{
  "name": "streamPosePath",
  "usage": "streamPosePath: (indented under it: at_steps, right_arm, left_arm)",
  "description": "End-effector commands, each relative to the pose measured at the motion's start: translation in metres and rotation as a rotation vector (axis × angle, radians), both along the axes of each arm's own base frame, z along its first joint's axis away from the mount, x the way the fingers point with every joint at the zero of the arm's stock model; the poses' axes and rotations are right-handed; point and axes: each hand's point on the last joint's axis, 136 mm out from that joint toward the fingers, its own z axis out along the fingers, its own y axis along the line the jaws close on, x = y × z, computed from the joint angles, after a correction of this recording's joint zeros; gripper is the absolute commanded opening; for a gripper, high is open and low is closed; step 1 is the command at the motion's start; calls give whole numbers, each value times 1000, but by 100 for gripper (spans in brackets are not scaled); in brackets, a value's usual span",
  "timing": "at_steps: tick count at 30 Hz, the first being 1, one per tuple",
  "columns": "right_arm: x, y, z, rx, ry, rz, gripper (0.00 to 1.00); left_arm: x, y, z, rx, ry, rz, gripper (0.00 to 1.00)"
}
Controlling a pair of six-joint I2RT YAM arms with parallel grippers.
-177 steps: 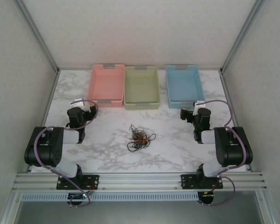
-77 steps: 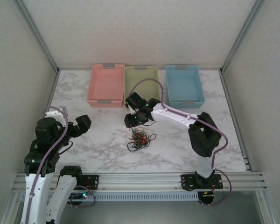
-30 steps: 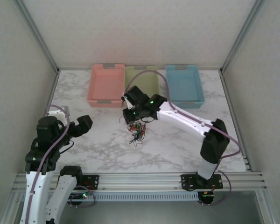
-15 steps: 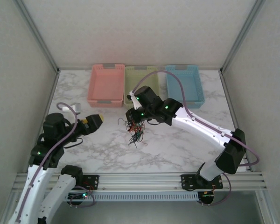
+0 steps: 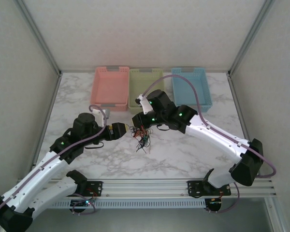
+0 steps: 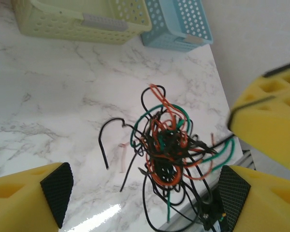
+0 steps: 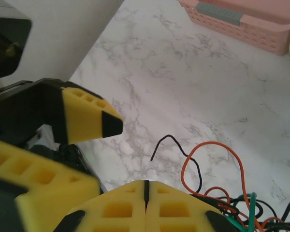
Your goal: Untangle the cables
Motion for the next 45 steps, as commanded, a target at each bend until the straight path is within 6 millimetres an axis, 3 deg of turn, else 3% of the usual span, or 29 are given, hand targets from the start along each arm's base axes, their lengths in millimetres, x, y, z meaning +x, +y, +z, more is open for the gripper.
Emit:
streamPosePath:
  at_steps: [1, 9, 19, 24, 28, 36, 45]
  right_arm:
    - [-9, 1, 20, 73, -38, 66, 0]
    - [-14, 2, 24, 105, -53, 96, 0]
    - [-13, 2, 31, 117, -56, 108, 0]
    - [-14, 2, 34, 123, -56, 120, 0]
    - [-15, 2, 34, 121, -52, 125, 0]
    - [-16, 2, 31, 121, -44, 126, 0]
    - [-19, 1, 31, 131, -37, 125, 0]
  left_arm:
    - [10, 4, 3, 21, -51, 43, 80]
    - [7, -11, -1, -19, -26, -22, 69]
    - [-2, -6, -21, -1, 14, -26, 68]
    - [0, -10, -18, -35, 9, -28, 66]
    - [2, -13, -22, -34, 18, -33, 49]
    - [3, -15, -23, -28, 20, -43, 47]
    - [4, -13, -28, -21, 27, -29, 35]
